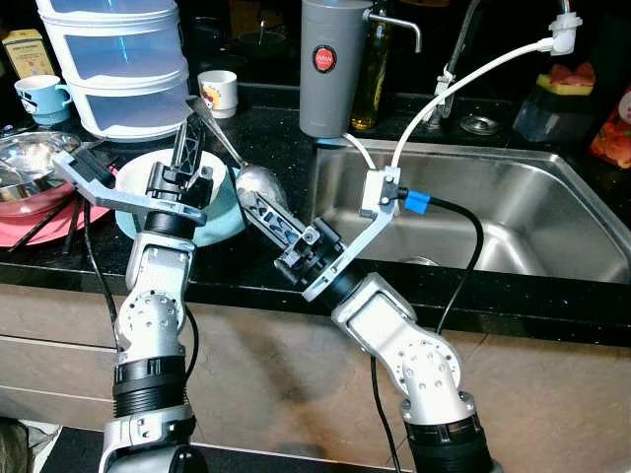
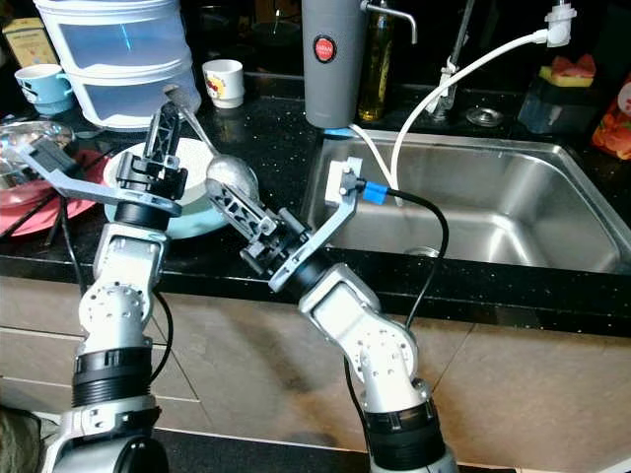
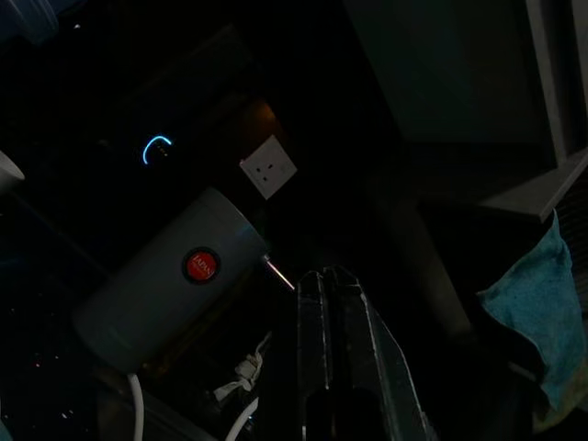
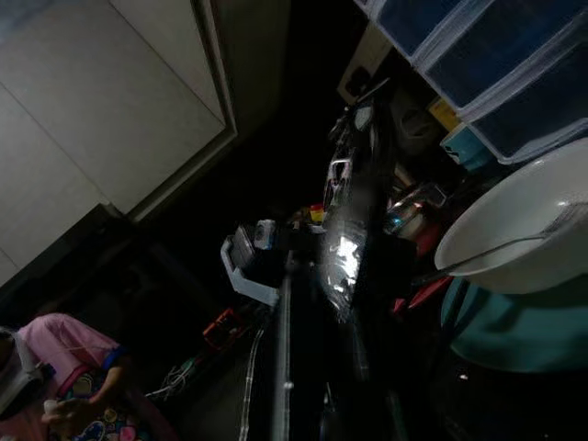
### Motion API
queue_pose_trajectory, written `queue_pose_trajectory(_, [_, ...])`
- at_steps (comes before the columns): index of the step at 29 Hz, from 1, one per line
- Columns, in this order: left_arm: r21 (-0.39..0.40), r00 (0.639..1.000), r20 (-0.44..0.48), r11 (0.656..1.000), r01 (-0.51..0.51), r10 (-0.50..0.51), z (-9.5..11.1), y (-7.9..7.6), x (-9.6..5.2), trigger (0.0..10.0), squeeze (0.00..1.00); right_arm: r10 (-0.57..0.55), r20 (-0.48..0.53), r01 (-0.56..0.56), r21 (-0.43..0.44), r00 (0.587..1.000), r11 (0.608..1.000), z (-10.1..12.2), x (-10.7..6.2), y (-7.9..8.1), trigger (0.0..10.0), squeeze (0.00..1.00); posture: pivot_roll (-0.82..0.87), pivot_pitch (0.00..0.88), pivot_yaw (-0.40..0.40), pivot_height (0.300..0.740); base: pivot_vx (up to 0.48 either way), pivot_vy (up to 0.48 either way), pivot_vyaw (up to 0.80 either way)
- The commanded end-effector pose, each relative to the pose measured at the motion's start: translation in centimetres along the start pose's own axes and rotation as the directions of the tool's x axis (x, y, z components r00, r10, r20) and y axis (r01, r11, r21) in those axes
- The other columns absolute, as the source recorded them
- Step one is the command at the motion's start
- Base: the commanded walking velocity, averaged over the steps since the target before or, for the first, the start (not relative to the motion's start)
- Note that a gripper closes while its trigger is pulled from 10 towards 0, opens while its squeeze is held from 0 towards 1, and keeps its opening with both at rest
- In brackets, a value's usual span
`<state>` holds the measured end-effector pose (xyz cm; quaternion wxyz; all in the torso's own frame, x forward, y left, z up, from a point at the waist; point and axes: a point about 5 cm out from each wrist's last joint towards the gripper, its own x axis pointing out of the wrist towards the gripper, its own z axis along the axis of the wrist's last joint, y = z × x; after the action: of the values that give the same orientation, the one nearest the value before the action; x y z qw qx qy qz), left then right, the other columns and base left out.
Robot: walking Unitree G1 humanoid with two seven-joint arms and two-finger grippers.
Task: Kitchen organization
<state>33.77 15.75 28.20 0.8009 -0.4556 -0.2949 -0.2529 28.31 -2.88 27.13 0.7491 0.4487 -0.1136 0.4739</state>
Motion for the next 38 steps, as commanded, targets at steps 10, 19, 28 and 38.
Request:
queue_pose_trajectory(10, [-0.005,1.0,-0.023,1.0,-0.019,0.019,-0.5,0.4,-0.4,0.0,0.0,0.081,0.097,-0.092,0.121,0.992,0.988,-0.8,1.9,2.1,0.0,0.0,0.13,0.088,0.027,0.74,0.0,0.0,0.0])
queue_pose_trajectory(19, [0.058,0.995,-0.01,0.994,-0.096,0.097,-0.1,1.2,-0.6,10.0,1.0,0.031,0.166,-0.047,0.092,0.986,0.995,0.6,2.0,0.9,0.0,0.0,0.13,0.088,0.026,0.74,0.0,0.0,0.0])
queue_pose_trajectory(28, [0.195,0.993,-0.027,0.975,-0.108,0.116,0.8,1.5,-1.1,10.0,0.0,-0.146,0.31,0.167,-0.042,0.939,0.985,5.1,2.1,-3.1,0.0,0.0,0.13,0.084,0.022,0.74,0.0,0.0,0.0])
queue_pose_trajectory(38, [0.659,0.798,-0.591,0.642,0.392,0.119,-3.2,1.0,-0.3,10.0,0.0,-0.448,0.241,0.467,-0.725,0.861,0.507,7.1,2.9,-9.5,10.0,0.0,0.13,0.078,0.024,0.74,0.0,0.0,0.0])
